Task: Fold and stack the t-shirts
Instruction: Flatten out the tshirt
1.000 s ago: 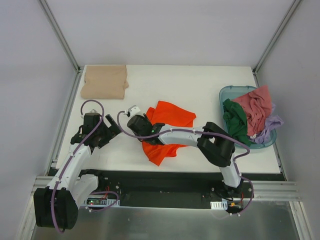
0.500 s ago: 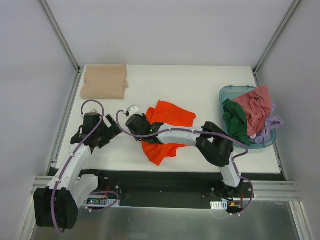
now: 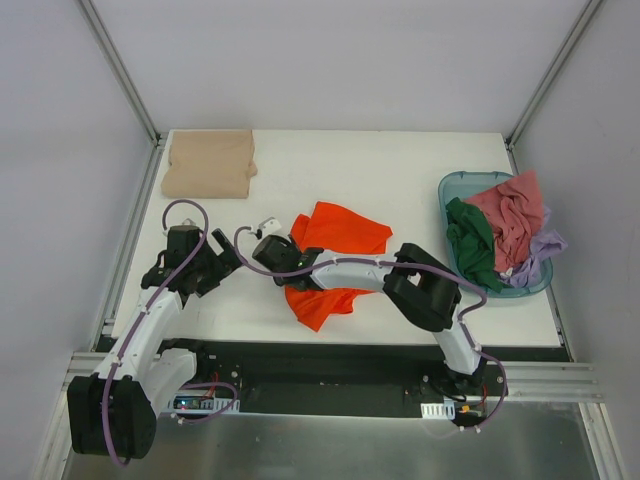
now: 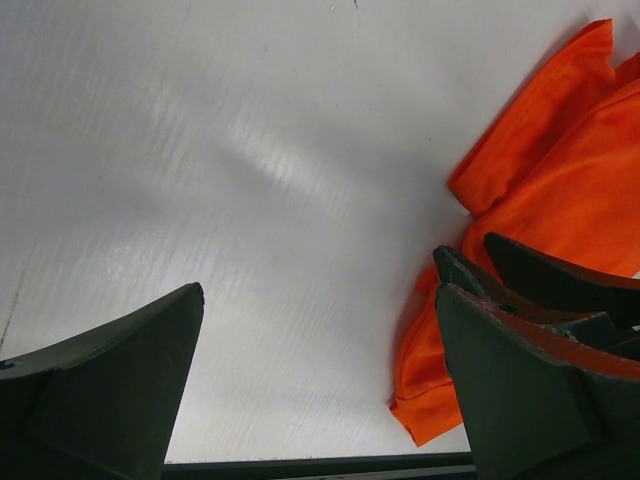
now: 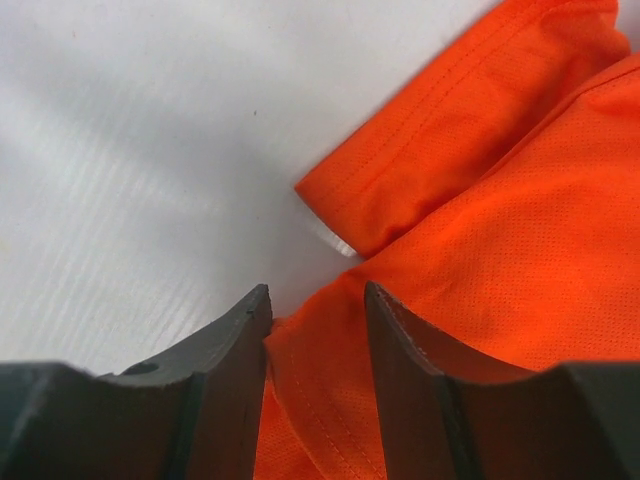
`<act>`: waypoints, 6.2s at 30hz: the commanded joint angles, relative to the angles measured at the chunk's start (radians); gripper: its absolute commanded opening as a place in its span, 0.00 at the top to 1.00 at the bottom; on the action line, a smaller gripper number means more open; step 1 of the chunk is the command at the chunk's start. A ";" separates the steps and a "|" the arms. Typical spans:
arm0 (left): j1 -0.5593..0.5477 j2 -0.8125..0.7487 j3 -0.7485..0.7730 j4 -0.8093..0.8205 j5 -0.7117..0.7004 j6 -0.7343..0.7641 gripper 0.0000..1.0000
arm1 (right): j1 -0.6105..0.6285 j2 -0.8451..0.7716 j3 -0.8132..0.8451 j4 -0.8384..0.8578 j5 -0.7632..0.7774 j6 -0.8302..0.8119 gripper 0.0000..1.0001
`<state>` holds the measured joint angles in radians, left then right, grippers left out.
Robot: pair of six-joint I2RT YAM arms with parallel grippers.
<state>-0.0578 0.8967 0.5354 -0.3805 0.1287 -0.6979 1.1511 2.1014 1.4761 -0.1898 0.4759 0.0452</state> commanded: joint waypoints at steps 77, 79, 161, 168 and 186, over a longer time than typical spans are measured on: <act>-0.257 0.326 0.393 -0.216 -0.715 -0.061 1.00 | -0.468 -1.236 -0.947 -0.189 0.089 0.167 0.95; -0.257 0.327 0.396 -0.213 -0.698 -0.048 1.00 | -0.468 -1.216 -0.942 -0.157 0.038 0.136 1.00; -0.232 0.545 0.431 0.029 -0.322 0.178 0.01 | -0.456 -0.437 -0.294 -0.095 -0.309 0.050 0.04; -0.224 0.673 0.492 0.038 -0.271 0.163 0.01 | -0.548 -0.261 -0.214 -0.166 -0.310 0.079 0.04; -0.224 0.920 0.721 0.069 -0.104 0.202 0.01 | -0.818 -0.146 -0.114 -0.341 -0.263 0.085 0.04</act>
<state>-0.2863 1.8008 1.1942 -0.3195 -0.0341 -0.5133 0.3668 1.9324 1.3087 -0.4400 0.1623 0.1272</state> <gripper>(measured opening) 0.990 0.962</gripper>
